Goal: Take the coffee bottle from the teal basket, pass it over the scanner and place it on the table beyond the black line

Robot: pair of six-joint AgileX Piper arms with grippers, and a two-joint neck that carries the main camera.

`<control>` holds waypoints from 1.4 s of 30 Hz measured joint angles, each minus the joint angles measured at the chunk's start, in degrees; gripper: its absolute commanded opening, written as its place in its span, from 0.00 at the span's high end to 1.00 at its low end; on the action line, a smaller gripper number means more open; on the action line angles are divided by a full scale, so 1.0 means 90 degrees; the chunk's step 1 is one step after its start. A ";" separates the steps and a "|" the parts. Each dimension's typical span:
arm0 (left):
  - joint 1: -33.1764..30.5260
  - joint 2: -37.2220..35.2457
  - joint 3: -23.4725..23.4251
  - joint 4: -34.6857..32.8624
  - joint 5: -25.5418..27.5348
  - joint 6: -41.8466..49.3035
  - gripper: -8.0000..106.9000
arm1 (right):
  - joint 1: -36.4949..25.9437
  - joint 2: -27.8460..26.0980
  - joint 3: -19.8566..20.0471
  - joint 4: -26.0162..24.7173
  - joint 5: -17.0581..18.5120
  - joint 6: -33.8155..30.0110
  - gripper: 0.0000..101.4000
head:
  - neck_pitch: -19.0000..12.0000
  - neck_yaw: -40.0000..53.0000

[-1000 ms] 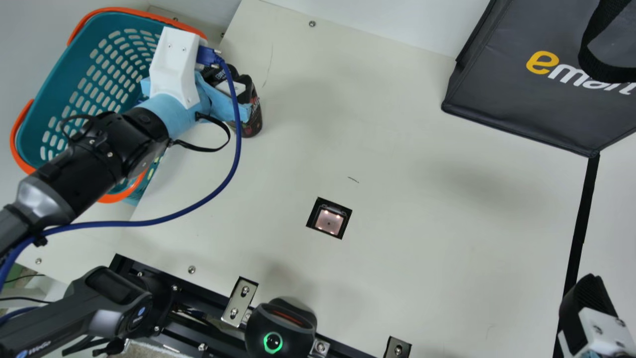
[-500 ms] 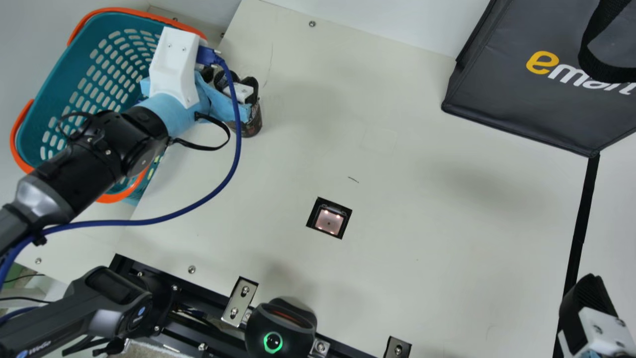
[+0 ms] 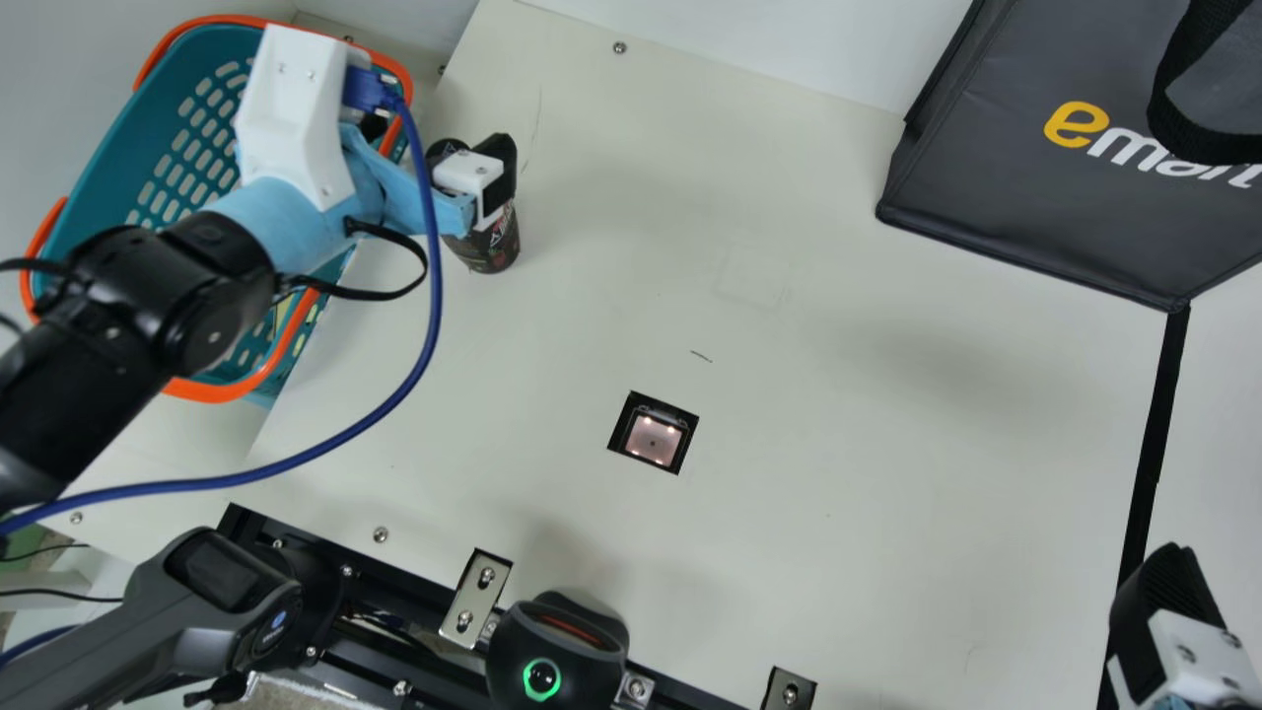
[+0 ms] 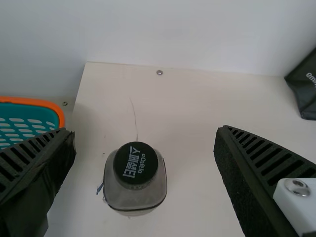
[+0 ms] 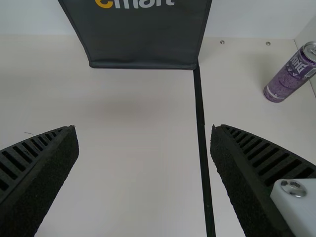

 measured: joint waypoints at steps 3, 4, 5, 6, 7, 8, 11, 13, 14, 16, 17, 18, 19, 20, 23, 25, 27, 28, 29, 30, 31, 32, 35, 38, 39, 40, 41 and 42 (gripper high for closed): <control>0.0017 -0.0296 -0.0201 -0.0225 0.0436 0.0247 0.15 | 0.0000 0.0000 0.0000 0.0000 0.0000 0.0000 0.06 | 0.0000 0.0000; 0.0031 -0.0400 -0.0280 -0.0297 0.0592 0.0320 0.15 | 0.0000 0.0000 0.0000 0.0000 0.0000 0.0000 0.06 | 0.0000 0.0000; 0.0047 -0.0504 -0.0346 -0.0364 0.0717 0.0382 0.15 | 0.0000 0.0000 0.0000 0.0000 0.0000 0.0000 0.06 | 0.0000 -0.0010; 0.0096 -0.0608 -0.0436 -0.0450 0.0898 0.0467 0.15 | 0.0000 0.0000 0.0000 0.0000 0.0000 0.0000 0.06 | 0.0000 0.0000; 0.0133 -0.0707 -0.0523 -0.0512 0.1075 0.0540 0.15 | 0.0000 0.0000 0.0000 0.0000 0.0000 0.0000 0.06 | 0.0000 0.0000; 0.0187 -0.0783 -0.0616 -0.0557 0.1222 0.0594 0.15 | 0.0000 0.0000 0.0000 0.0000 0.0007 0.0000 0.06 | 0.0000 0.0000; 0.0336 -0.1036 -0.0907 -0.0707 0.1768 0.0820 0.15 | 0.0000 0.0000 0.0000 0.0000 0.0007 0.0000 0.06 | 0.0000 0.0000; 0.0446 -0.1197 -0.1125 -0.0795 0.2186 0.0988 0.15 | 0.0000 0.0000 0.0000 0.0000 0.0007 0.0000 0.06 | 0.0000 0.0000; 0.0485 -0.1266 -0.1209 -0.0829 0.2395 0.1052 0.15 | 0.0000 0.0000 0.0000 0.0000 0.0007 0.0000 0.06 | 0.0000 0.0000; 0.0601 -0.1391 -0.1426 -0.0906 0.2834 0.1208 0.15 | 0.0000 0.0000 0.0000 0.0000 0.0007 0.0000 0.06 | 0.0000 0.0000; 0.0660 -0.1443 -0.1531 -0.0974 0.3009 0.1251 0.15 | 0.0000 0.0000 0.0000 0.0000 0.0007 0.0000 0.06 | 0.0000 0.0000; 0.0721 -0.1486 -0.1631 -0.1021 0.3223 0.1322 0.15 | 0.0000 0.0000 0.0000 0.0000 0.0007 0.0000 0.06 | 0.0000 0.0000; 0.0780 -0.1531 -0.1732 -0.1072 0.3445 0.1385 0.15 | 0.0000 0.0000 0.0000 0.0000 0.0007 0.0000 0.06 | 0.0000 0.0000; 0.0842 -0.1561 -0.1829 -0.1117 0.3662 0.1446 0.15 | 0.0000 0.0000 0.0000 0.0000 0.0007 0.0000 0.06 | 0.0000 0.0000; 0.1013 -0.1678 -0.2086 -0.1216 0.4253 0.1600 0.15 | 0.0000 0.0000 0.0000 0.0000 0.0007 0.0000 0.06 | 0.0000 -0.0010; 0.1066 -0.1722 -0.2179 -0.1245 0.4624 0.1686 0.15 | 0.0000 0.0000 0.0000 0.0000 0.0007 0.0000 0.06 | 0.0000 0.0000; 0.1066 -0.1722 -0.2188 -0.1245 0.4835 0.1686 0.15 | 0.0000 0.0000 0.0000 0.0000 0.0007 0.0000 0.06 | 0.0000 0.0000; 0.1066 -0.1722 -0.2188 -0.1245 0.4897 0.1686 0.15 | 0.0000 0.0000 0.0000 0.0000 0.0007 0.0000 0.06 | 0.0000 0.0000; 0.1066 -0.1722 -0.2188 -0.1245 0.4897 0.1686 0.15 | 0.0000 0.0000 0.0000 0.0000 0.0007 0.0000 0.06 | 0.0000 0.0000; 0.1066 -0.1722 -0.2188 -0.1245 0.4897 0.1686 0.15 | 0.0000 0.0000 0.0000 0.0000 0.0007 0.0000 0.06 | 0.0000 0.0000; 0.1066 -0.1722 -0.2188 -0.1245 0.4897 0.1686 0.15 | 0.0000 0.0000 0.0000 0.0000 0.0007 0.0000 0.06 | 0.0000 -0.0020; 0.1066 -0.1722 -0.2188 -0.1245 0.4897 0.1686 0.15 | 0.0000 0.0000 0.0000 0.0000 0.0007 0.0000 0.06 | 0.0000 -0.0098; 0.1066 -0.1722 -0.2188 -0.1245 0.4897 0.1686 0.15 | 0.0000 0.0000 0.0000 0.0000 0.0007 0.0000 0.06 | 0.0000 -0.0459; 0.1066 -0.1722 -0.2188 -0.1245 0.4897 0.1686 0.15 | 0.0000 0.0000 0.0000 0.0000 0.0007 0.0000 0.06 | 0.0000 -0.0889; 0.1066 -0.1722 -0.2188 -0.1245 0.4897 0.1686 0.15 | 0.0000 0.0000 0.0000 0.0000 0.0007 0.0000 0.06 | 0.0000 -0.1045; 0.1066 -0.1722 -0.2188 -0.1245 0.4897 0.1686 0.15 | 0.0000 0.0000 0.0000 0.0000 0.0007 0.0000 0.06 | 0.0000 -0.1191; 0.1066 -0.1722 -0.2188 -0.1245 0.4897 0.1686 0.15 | 0.0000 0.0000 0.0000 0.0000 0.0007 0.0000 0.06 | 0.0000 -0.1318; 0.1066 -0.1722 -0.2188 -0.1245 0.4897 0.1686 0.15 | 0.0000 0.0000 0.0000 0.0000 0.0007 0.0000 0.06 | 0.0000 -0.1475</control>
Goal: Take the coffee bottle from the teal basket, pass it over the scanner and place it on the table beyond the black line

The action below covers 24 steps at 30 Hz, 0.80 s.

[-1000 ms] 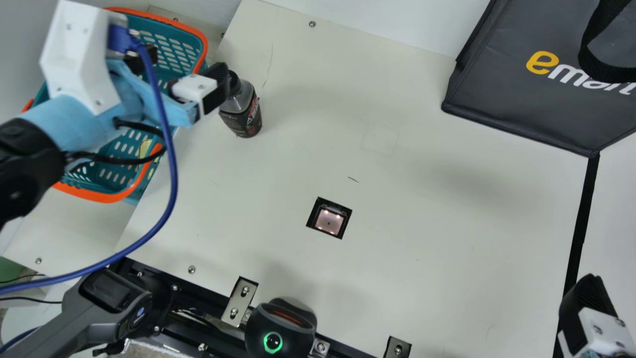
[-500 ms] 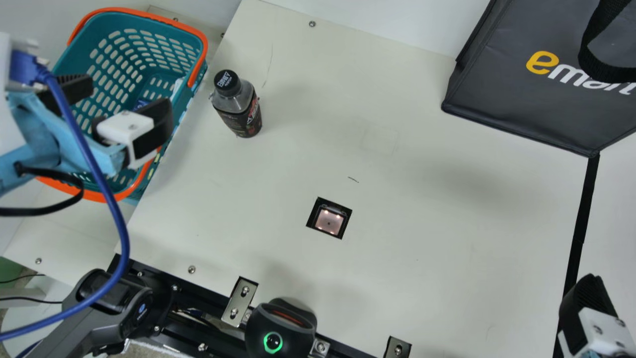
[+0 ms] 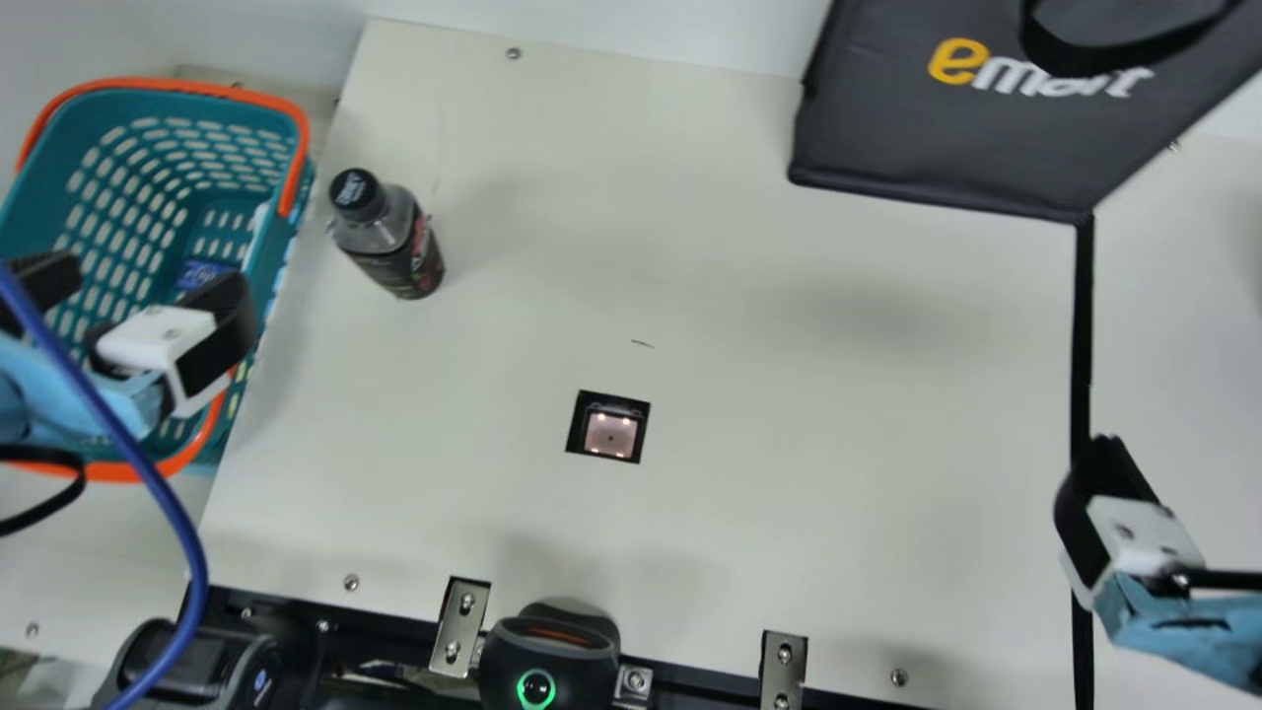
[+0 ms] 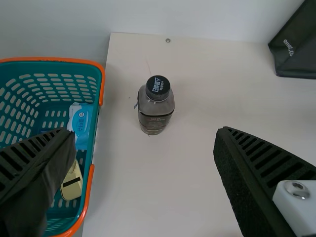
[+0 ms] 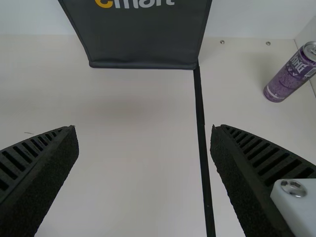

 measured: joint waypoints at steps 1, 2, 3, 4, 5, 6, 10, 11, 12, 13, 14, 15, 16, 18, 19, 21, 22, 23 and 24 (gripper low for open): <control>0.0000 0.0000 0.0000 0.0000 0.0000 0.0000 0.15 | 0.0000 0.0000 0.0000 0.0000 0.0000 0.0000 0.06 | 0.0000 -0.0176; 0.0000 0.0000 0.0000 0.0000 0.0000 0.0000 0.15 | 0.0000 0.0000 0.0000 0.0000 0.0000 0.0000 0.06 | 0.0000 -0.0313; 0.0000 0.0000 0.0000 0.0000 0.0000 0.0000 0.15 | 0.0000 0.0000 0.0000 0.0000 -0.0009 0.0000 0.06 | 0.0000 -0.0449; 0.0000 0.0000 0.0000 0.0000 0.0000 0.0000 0.15 | 0.0000 0.0000 0.0000 0.0000 -0.0009 0.0000 0.06 | 0.0000 -0.0566; 0.0000 0.0000 0.0000 0.0000 0.0000 0.0000 0.15 | 0.0000 0.0000 0.0000 0.0000 -0.0009 0.0000 0.06 | 0.0000 -0.0693; 0.0000 0.0000 0.0000 0.0000 0.0000 0.0000 0.15 | 0.0000 0.0000 0.0000 0.0000 -0.0009 0.0000 0.06 | 0.0000 -0.0732; 0.0000 0.0000 0.0000 0.0000 0.0000 0.0000 0.15 | 0.0000 0.0000 0.0000 0.0000 -0.0009 0.0000 0.06 | 0.0000 -0.0732; 0.0000 0.0000 0.0000 0.0000 0.0000 0.0000 0.15 | 0.0000 0.0000 0.0000 0.0000 -0.0009 0.0000 0.06 | 0.0000 -0.0732; 0.0000 0.0000 0.0000 0.0000 0.0000 0.0000 0.15 | 0.0000 0.0000 0.0000 0.0000 -0.0009 0.0000 0.06 | 0.0000 -0.0732; 0.0000 0.0000 0.0000 0.0000 0.0000 0.0000 0.15 | 0.0000 0.0000 0.0000 0.0000 -0.0009 0.0000 0.06 | 0.0000 -0.0732; 0.0000 0.0000 0.0000 0.0000 0.0000 0.0000 0.15 | 0.0000 0.0000 0.0000 0.0000 -0.0009 0.0000 0.06 | 0.0000 -0.0732; 0.0000 0.0000 0.0000 0.0000 0.0000 0.0000 0.15 | 0.0000 0.0000 0.0000 0.0000 -0.0009 0.0000 0.06 | 0.0000 -0.0732; 0.0000 0.0000 0.0000 0.0000 0.0000 0.0000 0.15 | 0.0000 0.0000 0.0000 0.0000 -0.0009 0.0000 0.06 | 0.0000 -0.0732; 0.0000 0.0000 0.0000 0.0000 0.0000 0.0000 0.15 | 0.0000 0.0000 0.0000 0.0000 -0.0009 0.0000 0.06 | 0.0000 -0.0732; 0.0000 0.0000 0.0000 0.0000 0.0000 0.0000 0.15 | 0.0000 0.0000 0.0000 0.0000 -0.0009 0.0000 0.06 | 0.0000 -0.0732; 0.0000 0.0000 0.0014 0.0000 -0.0012 -0.0012 0.15 | 0.0000 0.0000 0.0000 0.0000 -0.0009 0.0000 0.06 | 0.0000 -0.0732; 0.0000 0.0000 0.0029 0.0000 -0.0043 -0.0030 0.15 | 0.0000 0.0000 0.0000 0.0000 -0.0009 0.0000 0.06 | 0.0000 -0.0732; 0.0006 0.0013 0.0057 0.0000 -0.0060 -0.0028 0.15 | 0.0000 0.0000 0.0000 0.0000 -0.0009 0.0000 0.06 | 0.0000 -0.0732; 0.0019 0.0013 0.0088 0.0000 -0.0072 -0.0045 0.15 | 0.0000 0.0000 0.0000 0.0000 -0.0009 0.0000 0.06 | 0.0000 -0.0732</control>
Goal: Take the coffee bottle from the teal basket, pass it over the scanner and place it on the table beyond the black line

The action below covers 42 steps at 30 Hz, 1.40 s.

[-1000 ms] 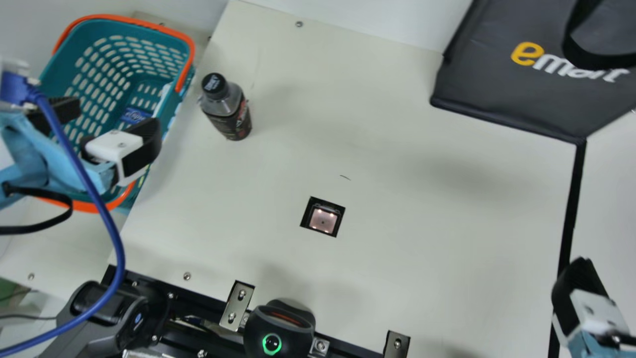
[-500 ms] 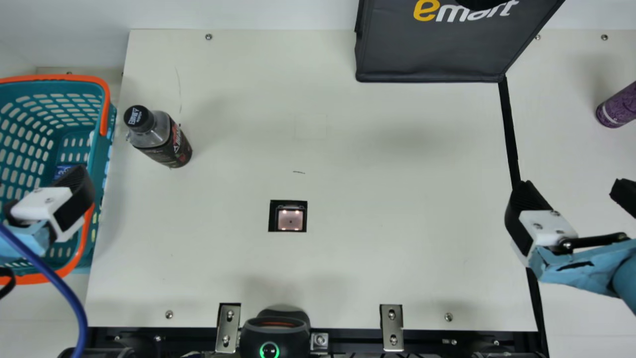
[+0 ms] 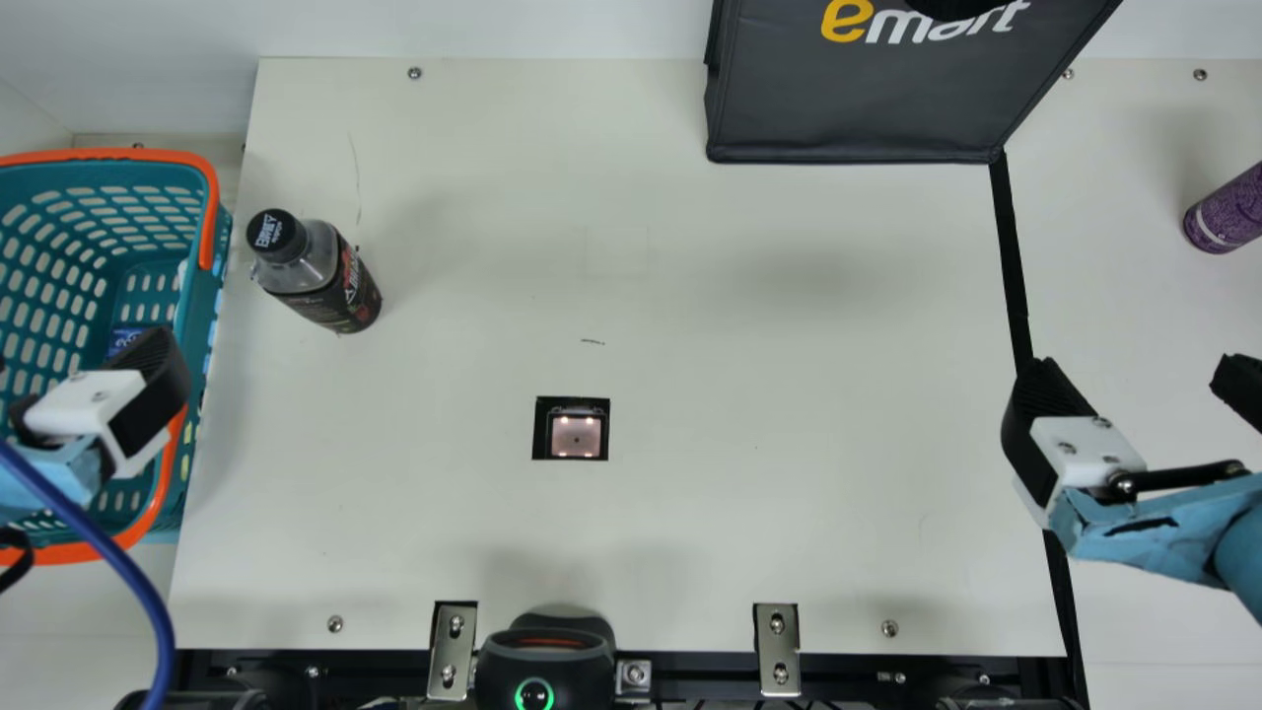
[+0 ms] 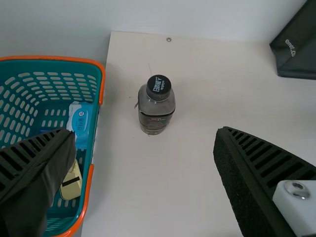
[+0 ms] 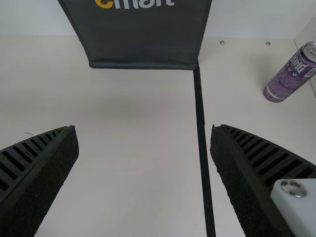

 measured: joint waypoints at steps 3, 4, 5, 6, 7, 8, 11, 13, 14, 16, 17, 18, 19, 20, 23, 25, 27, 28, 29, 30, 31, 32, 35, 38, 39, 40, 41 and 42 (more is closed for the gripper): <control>0.0005 0.0087 0.0087 0.0012 -0.0102 -0.0026 0.15 | 0.0000 0.0000 0.0000 0.0000 0.0000 0.0000 0.06 | 0.0000 0.0000; 0.0005 0.0123 0.0124 0.0029 -0.0144 -0.0045 0.15 | 0.0000 0.0000 0.0000 0.0000 0.0000 0.0000 0.06 | 0.0000 0.0000; -0.0008 0.0149 0.0166 0.0029 -0.0160 -0.0071 0.15 | 0.0000 0.0000 0.0000 0.0000 0.0000 0.0000 0.06 | 0.0000 0.0000; -0.0030 0.0207 0.0205 0.0029 -0.0217 -0.0100 0.15 | 0.0000 0.0000 0.0000 0.0000 0.0000 0.0000 0.06 | 0.0000 0.0000; -0.0046 0.0258 0.0234 0.0041 -0.0276 -0.0130 0.15 | 0.0000 0.0000 0.0000 0.0000 0.0000 0.0000 0.06 | 0.0000 0.0000; -0.0062 0.0294 0.0269 0.0059 -0.0336 -0.0144 0.15 | 0.0000 0.0000 0.0000 0.0000 0.0000 0.0000 0.06 | 0.0000 0.0000; -0.0142 0.0493 0.0363 0.0126 -0.0513 -0.0255 0.15 | 0.0000 0.0000 0.0000 0.0000 0.0000 0.0000 0.06 | 0.0000 0.0000; -0.0212 0.0629 0.0417 0.0169 -0.0662 -0.0326 0.15 | 0.0000 0.0000 0.0000 0.0000 0.0000 0.0000 0.06 | 0.0000 0.0000; -0.0246 0.0678 0.0447 0.0177 -0.0723 -0.0358 0.15 | 0.0000 0.0000 0.0000 0.0000 0.0000 0.0000 0.06 | 0.0000 -0.0010; -0.0306 0.0797 0.0521 0.0222 -0.0868 -0.0445 0.15 | 0.0000 0.0000 0.0000 0.0000 0.0007 0.0000 0.06 | 0.0000 -0.0010; -0.0341 0.0829 0.0553 0.0248 -0.0953 -0.0506 0.15 | 0.0000 0.0000 0.0000 0.0000 0.0007 0.0000 0.06 | 0.0000 -0.0010; -0.0382 0.0887 0.0611 0.0248 -0.1043 -0.0555 0.15 | 0.0000 0.0000 0.0000 0.0000 0.0007 0.0000 0.06 | 0.0000 0.0000; -0.0416 0.0920 0.0654 0.0277 -0.1120 -0.0602 0.15 | 0.0000 0.0000 0.0000 0.0000 0.0007 0.0000 0.06 | 0.0000 -0.0010; -0.0450 0.0950 0.0707 0.0309 -0.1211 -0.0636 0.15 | 0.0000 0.0000 0.0000 0.0000 0.0007 0.0000 0.06 | 0.0000 0.0000; -0.0576 0.1022 0.0911 0.0403 -0.1451 -0.0760 0.15 | 0.0000 0.0000 0.0000 0.0000 0.0007 0.0000 0.06 | 0.0000 0.0000; -0.0678 0.1053 0.1068 0.0498 -0.1617 -0.0866 0.15 | 0.0000 0.0000 0.0000 0.0000 0.0007 0.0000 0.06 | 0.0000 -0.0010; -0.0763 0.1087 0.1212 0.0592 -0.1767 -0.0975 0.15 | 0.0000 0.0000 0.0000 0.0000 0.0007 0.0000 0.06 | 0.0000 0.0000; -0.0805 0.1104 0.1291 0.0629 -0.1839 -0.1026 0.15 | 0.0000 0.0000 0.0000 0.0000 0.0007 0.0000 0.06 | 0.0000 0.0000; -0.0848 0.1124 0.1368 0.0671 -0.1908 -0.1066 0.15 | 0.0000 0.0000 0.0000 0.0000 0.0007 0.0000 0.06 | 0.0000 0.0000; -0.0879 0.1134 0.1428 0.0704 -0.1984 -0.1110 0.15 | 0.0000 0.0000 0.0000 0.0000 0.0007 0.0000 0.06 | 0.0000 -0.0010; -0.0919 0.1168 0.1502 0.0744 -0.2070 -0.1168 0.15 | 0.0000 0.0000 0.0000 0.0000 0.0007 0.0000 0.06 | 0.0000 -0.0010; -0.0947 0.1199 0.1572 0.0784 -0.2146 -0.1214 0.15 | 0.0000 0.0000 0.0000 0.0000 0.0007 0.0000 0.06 | 0.0000 0.0000; -0.1030 0.1307 0.1743 0.0890 -0.2375 -0.1346 0.15 | 0.0000 0.0000 0.0000 0.0000 0.0007 0.0000 0.06 | 0.0000 0.0000; -0.1118 0.1437 0.1893 0.1034 -0.2639 -0.1483 0.15 | 0.0000 0.0000 0.0000 0.0000 0.0007 0.0000 0.06 | 0.0000 -0.0010; -0.1131 0.1474 0.1923 0.1079 -0.2727 -0.1545 0.15 | 0.0000 0.0000 0.0000 0.0000 0.0007 0.0000 0.06 | 0.0000 0.0000; -0.1159 0.1525 0.1957 0.1125 -0.2842 -0.1617 0.15 | 0.0000 0.0000 0.0000 0.0000 0.0007 0.0000 0.06 | 0.0000 -0.0010; -0.1175 0.1574 0.1998 0.1172 -0.2936 -0.1688 0.15 | 0.0000 0.0000 0.0000 0.0000 0.0007 0.0000 0.06 | 0.0000 0.0000; -0.1202 0.1627 0.2019 0.1200 -0.3020 -0.1721 0.15 | 0.0000 0.0000 0.0000 0.0000 0.0007 0.0000 0.06 | 0.0000 -0.0010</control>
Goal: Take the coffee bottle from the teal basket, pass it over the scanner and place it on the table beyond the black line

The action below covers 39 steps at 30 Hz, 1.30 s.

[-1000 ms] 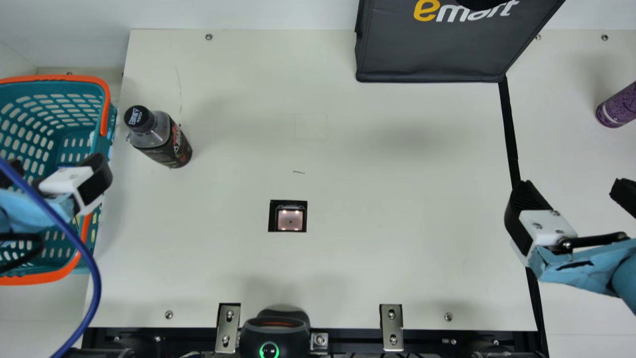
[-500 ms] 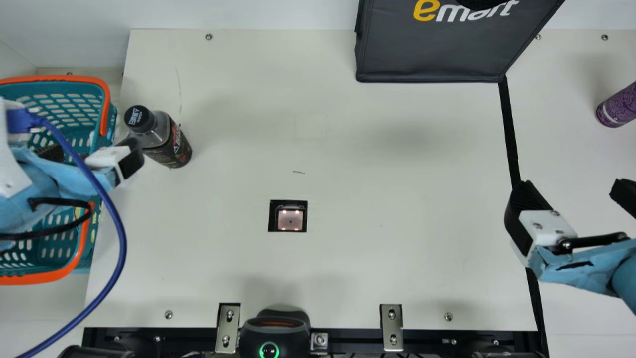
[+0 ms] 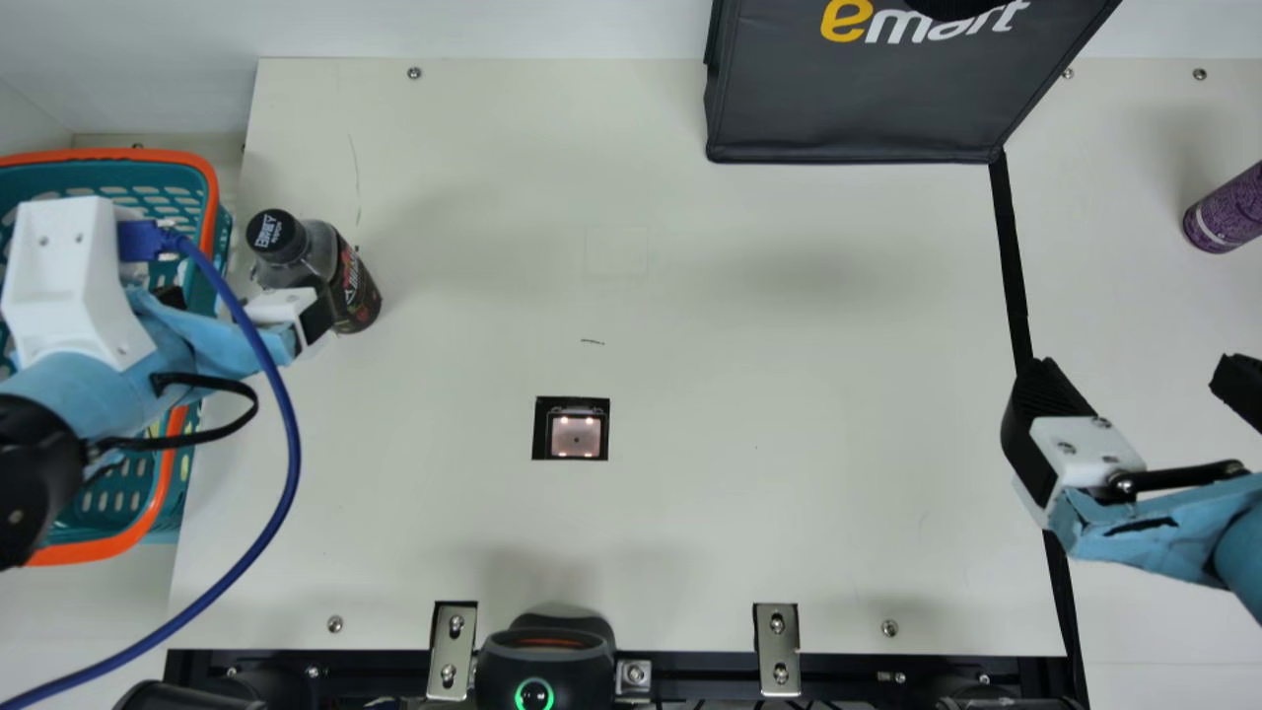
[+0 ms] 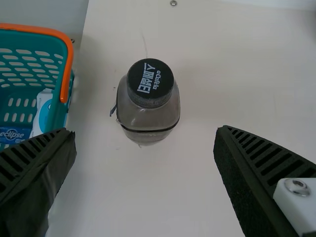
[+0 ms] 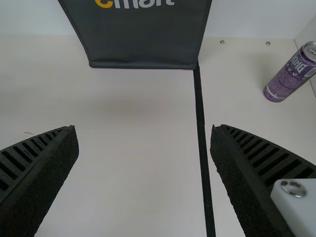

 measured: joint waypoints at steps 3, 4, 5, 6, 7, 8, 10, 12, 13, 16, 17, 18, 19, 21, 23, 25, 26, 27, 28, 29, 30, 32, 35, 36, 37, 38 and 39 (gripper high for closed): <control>-0.0050 0.0150 0.0074 0.0160 -0.0285 -0.0193 0.15 | 0.0000 0.0000 0.0000 0.0000 0.0000 0.0000 0.06 | 0.0000 0.0000; -0.0079 0.0209 0.0099 0.0206 -0.0391 -0.0260 0.15 | 0.0000 0.0000 0.0000 0.0000 0.0000 0.0000 0.06 | 0.0000 0.0010; -0.0093 0.0262 0.0112 0.0251 -0.0482 -0.0316 0.15 | 0.0000 0.0000 0.0000 0.0000 0.0000 0.0000 0.06 | 0.0000 0.0010; -0.0106 0.0304 0.0127 0.0280 -0.0557 -0.0376 0.15 | 0.0000 0.0000 0.0000 0.0000 0.0000 0.0000 0.06 | 0.0000 0.0000; -0.0116 0.0359 0.0156 0.0344 -0.0656 -0.0421 0.15 | 0.0000 0.0000 0.0000 0.0000 0.0000 0.0000 0.06 | 0.0000 0.0010; -0.0122 0.0409 0.0169 0.0401 -0.0746 -0.0488 0.15 | 0.0000 0.0000 0.0000 0.0000 0.0000 0.0000 0.06 | 0.0000 0.0010; -0.0147 0.0508 0.0210 0.0498 -0.0912 -0.0573 0.15 | 0.0000 0.0000 0.0000 0.0000 -0.0014 0.0000 0.06 | 0.0000 0.0010; -0.0151 0.0597 0.0248 0.0573 -0.1067 -0.0660 0.15 | 0.0000 0.0000 0.0000 0.0000 -0.0014 0.0000 0.06 | 0.0000 0.0010; -0.0151 0.0634 0.0275 0.0617 -0.1148 -0.0704 0.15 | 0.0000 0.0000 0.0000 0.0000 -0.0014 0.0000 0.06 | 0.0000 0.0000; -0.0162 0.0740 0.0327 0.0701 -0.1333 -0.0809 0.15 | 0.0000 0.0000 0.0000 0.0000 -0.0014 0.0000 0.06 | 0.0000 0.0000; -0.0166 0.0771 0.0339 0.0719 -0.1417 -0.0834 0.15 | 0.0000 0.0000 0.0000 0.0000 -0.0014 0.0000 0.06 | 0.0000 0.0010; -0.0166 0.0812 0.0351 0.0737 -0.1476 -0.0860 0.15 | 0.0000 0.0000 0.0000 0.0000 -0.0014 0.0000 0.06 | 0.0000 0.0000; -0.0166 0.0832 0.0363 0.0756 -0.1539 -0.0874 0.15 | 0.0000 0.0000 0.0000 0.0000 -0.0014 0.0000 0.06 | 0.0000 0.0010; -0.0152 0.0904 0.0400 0.0826 -0.1673 -0.0923 0.15 | 0.0000 0.0000 0.0000 0.0000 -0.0014 0.0000 0.06 | 0.0000 0.0010; -0.0139 0.0960 0.0445 0.0875 -0.1793 -0.0980 0.15 | 0.0000 0.0000 0.0000 0.0000 -0.0014 0.0000 0.06 | 0.0000 0.0010; -0.0124 0.1017 0.0467 0.0932 -0.1897 -0.1007 0.15 | 0.0000 0.0000 0.0000 0.0000 -0.0014 0.0000 0.06 | 0.0000 0.0000; -0.0106 0.1045 0.0483 0.0948 -0.1944 -0.1023 0.15 | 0.0000 0.0000 0.0000 0.0000 -0.0014 0.0000 0.06 | 0.0000 0.0000; -0.0096 0.1065 0.0488 0.0975 -0.2000 -0.1038 0.15 | 0.0000 0.0000 0.0000 0.0000 -0.0014 0.0000 0.06 | 0.0000 0.0010; -0.0079 0.1077 0.0500 0.0992 -0.2062 -0.1056 0.15 | 0.0000 0.0000 0.0000 0.0000 -0.0014 0.0000 0.06 | 0.0000 0.0010; -0.0053 0.1104 0.0517 0.1027 -0.2131 -0.1069 0.15 | 0.0000 0.0000 0.0000 0.0000 -0.0014 0.0000 0.06 | 0.0000 0.0010; -0.0051 0.1119 0.0535 0.1039 -0.2196 -0.1086 0.15 | 0.0000 0.0000 0.0000 0.0000 -0.0014 0.0000 0.06 | 0.0000 0.0000; -0.0010 0.1166 0.0552 0.1105 -0.2304 -0.1105 0.15 | 0.0000 0.0000 0.0000 0.0000 -0.0014 0.0000 0.06 | 0.0000 0.0010; 0.0047 0.1241 0.0582 0.1163 -0.2463 -0.1148 0.15 | 0.0000 0.0000 0.0000 0.0000 -0.0014 0.0000 0.06 | 0.0000 0.0000; 0.0062 0.1266 0.0593 0.1163 -0.2505 -0.1148 0.21 | 0.0000 0.0000 0.0000 0.0000 -0.0014 0.0000 0.06 | 0.0000 0.0000; 0.0060 0.1281 0.0593 0.1181 -0.2548 -0.1161 0.26 | 0.0000 0.0000 0.0000 0.0000 -0.0014 0.0000 0.06 | 0.0000 0.0010; 0.0085 0.1297 0.0608 0.1200 -0.2594 -0.1161 0.32 | 0.0000 0.0000 0.0000 0.0000 -0.0014 0.0000 0.06 | 0.0000 0.0000; 0.0086 0.1308 0.0608 0.1236 -0.2608 -0.1161 0.38 | 0.0000 0.0000 0.0000 0.0000 -0.0014 0.0000 0.06 | 0.0000 0.0010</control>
